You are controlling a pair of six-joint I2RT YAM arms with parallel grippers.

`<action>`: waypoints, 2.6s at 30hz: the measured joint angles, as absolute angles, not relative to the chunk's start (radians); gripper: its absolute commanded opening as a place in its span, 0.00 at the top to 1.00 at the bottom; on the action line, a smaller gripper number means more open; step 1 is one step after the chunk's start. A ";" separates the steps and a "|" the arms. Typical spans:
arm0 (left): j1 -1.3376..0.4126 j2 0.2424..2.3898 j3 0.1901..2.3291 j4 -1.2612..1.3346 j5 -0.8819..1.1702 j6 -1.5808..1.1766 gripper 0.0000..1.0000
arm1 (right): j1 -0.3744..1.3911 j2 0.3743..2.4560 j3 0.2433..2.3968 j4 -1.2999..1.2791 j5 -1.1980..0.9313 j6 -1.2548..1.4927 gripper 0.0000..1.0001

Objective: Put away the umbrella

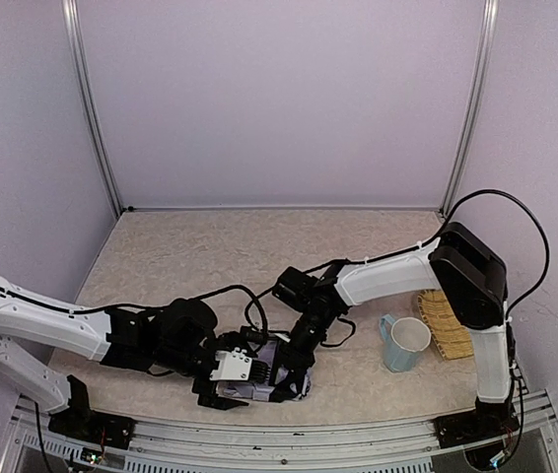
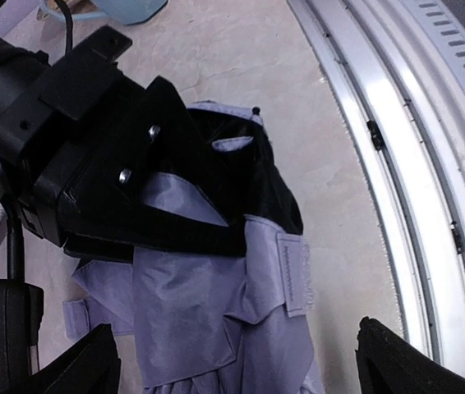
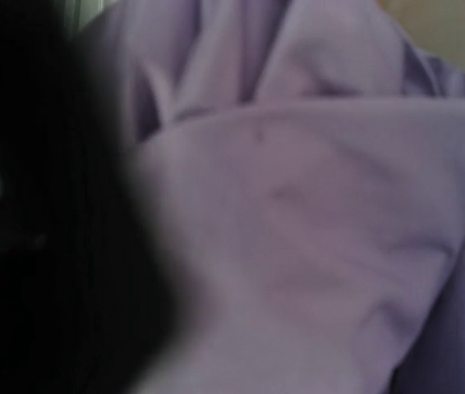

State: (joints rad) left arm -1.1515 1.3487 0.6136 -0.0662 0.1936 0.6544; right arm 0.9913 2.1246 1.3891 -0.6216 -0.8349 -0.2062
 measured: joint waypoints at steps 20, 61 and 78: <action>-1.029 1.593 0.748 -0.092 0.246 0.654 0.84 | 0.902 2.086 1.325 -0.549 -0.892 -0.161 0.13; -0.897 1.912 1.124 -0.493 0.666 0.570 0.98 | 1.249 1.772 0.924 -0.108 0.145 -0.421 0.66; -0.784 1.428 0.778 -0.112 0.472 0.445 0.23 | 1.180 1.764 0.941 -0.137 0.101 -0.356 1.00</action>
State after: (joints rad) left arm -0.7841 1.4281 0.7776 -0.1116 0.4717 0.4454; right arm 1.1797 1.7641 0.9413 -0.1368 0.1013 -0.3561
